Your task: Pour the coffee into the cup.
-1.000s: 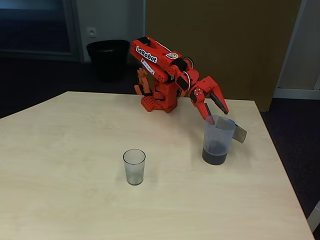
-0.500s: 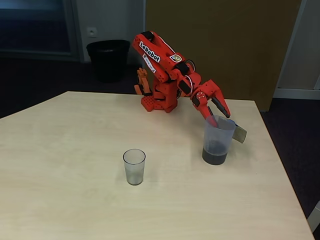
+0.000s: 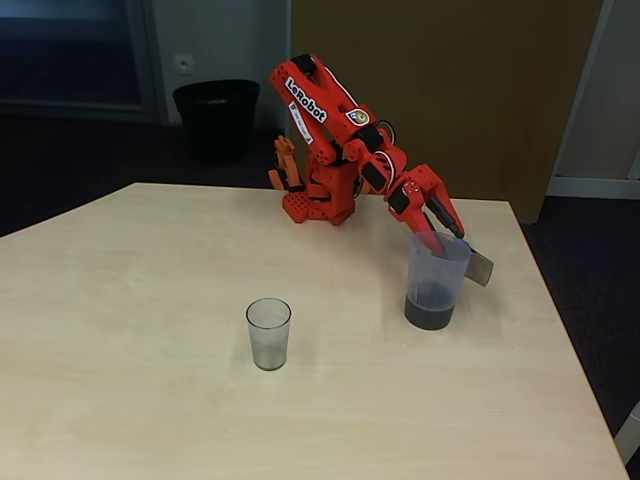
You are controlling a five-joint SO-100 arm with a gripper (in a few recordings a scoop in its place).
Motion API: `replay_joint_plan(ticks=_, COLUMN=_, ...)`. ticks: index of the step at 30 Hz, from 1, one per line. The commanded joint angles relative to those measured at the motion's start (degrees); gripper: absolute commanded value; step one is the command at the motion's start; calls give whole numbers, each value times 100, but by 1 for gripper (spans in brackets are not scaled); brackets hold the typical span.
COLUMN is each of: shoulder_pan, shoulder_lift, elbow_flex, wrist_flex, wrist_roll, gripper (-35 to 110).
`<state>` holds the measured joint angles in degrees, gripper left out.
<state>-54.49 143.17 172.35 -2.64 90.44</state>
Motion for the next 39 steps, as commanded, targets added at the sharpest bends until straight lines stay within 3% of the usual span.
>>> replay_joint_plan(ticks=1, shoulder_pan=-53, shoulder_lift=-79, elbow_flex=-255, wrist_flex=-272, wrist_roll=-97, gripper=21)
replay_joint_plan(ticks=25, shoulder_pan=237, shoulder_lift=-2452, elbow_flex=-826, wrist_flex=-2549, wrist_roll=-149, gripper=20)
replay_joint_plan(ticks=39, shoulder_pan=422, shoulder_lift=-3226, elbow_flex=-1169, wrist_flex=-3103, wrist_roll=-448, gripper=20)
